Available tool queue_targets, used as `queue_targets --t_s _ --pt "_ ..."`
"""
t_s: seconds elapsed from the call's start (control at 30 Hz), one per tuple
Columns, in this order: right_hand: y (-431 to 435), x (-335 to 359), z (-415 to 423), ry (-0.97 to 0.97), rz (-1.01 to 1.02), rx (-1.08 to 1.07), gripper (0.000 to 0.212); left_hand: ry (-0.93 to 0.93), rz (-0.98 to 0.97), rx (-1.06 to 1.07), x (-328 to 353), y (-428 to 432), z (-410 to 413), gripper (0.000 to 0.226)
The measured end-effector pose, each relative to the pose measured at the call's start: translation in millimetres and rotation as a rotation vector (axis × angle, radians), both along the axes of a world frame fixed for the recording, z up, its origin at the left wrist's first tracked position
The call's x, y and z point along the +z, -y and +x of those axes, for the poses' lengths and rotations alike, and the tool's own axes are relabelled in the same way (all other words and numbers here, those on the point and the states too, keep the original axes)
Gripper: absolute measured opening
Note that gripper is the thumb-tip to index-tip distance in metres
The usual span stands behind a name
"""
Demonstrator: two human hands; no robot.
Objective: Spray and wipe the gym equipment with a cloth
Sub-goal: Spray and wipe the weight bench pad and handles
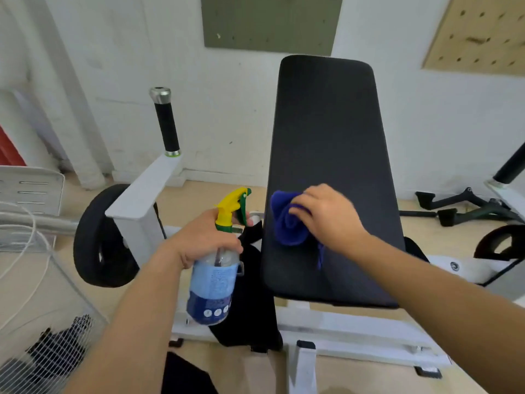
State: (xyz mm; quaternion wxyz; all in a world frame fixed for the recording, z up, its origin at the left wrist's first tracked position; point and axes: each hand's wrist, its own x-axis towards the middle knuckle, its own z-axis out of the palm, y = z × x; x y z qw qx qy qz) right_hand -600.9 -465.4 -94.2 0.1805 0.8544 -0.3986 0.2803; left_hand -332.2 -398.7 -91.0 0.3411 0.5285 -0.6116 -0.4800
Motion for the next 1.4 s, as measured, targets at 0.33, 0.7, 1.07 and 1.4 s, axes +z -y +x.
queue_targets --t_s 0.33,0.7,1.07,1.4 --pt "290 129 44 0.298 0.046 -0.235 0.033 0.004 -0.044 -0.067 71 183 15 0.062" --pt "371 160 49 0.389 0.363 -0.462 0.033 -0.021 0.169 -0.132 119 280 15 0.053" --pt "336 235 46 0.522 0.624 -0.719 0.032 -0.109 0.386 -0.016 208 372 9 0.043" --pt "377 268 53 0.607 0.541 -0.649 0.024 -0.083 0.43 0.023 221 428 1 0.027"
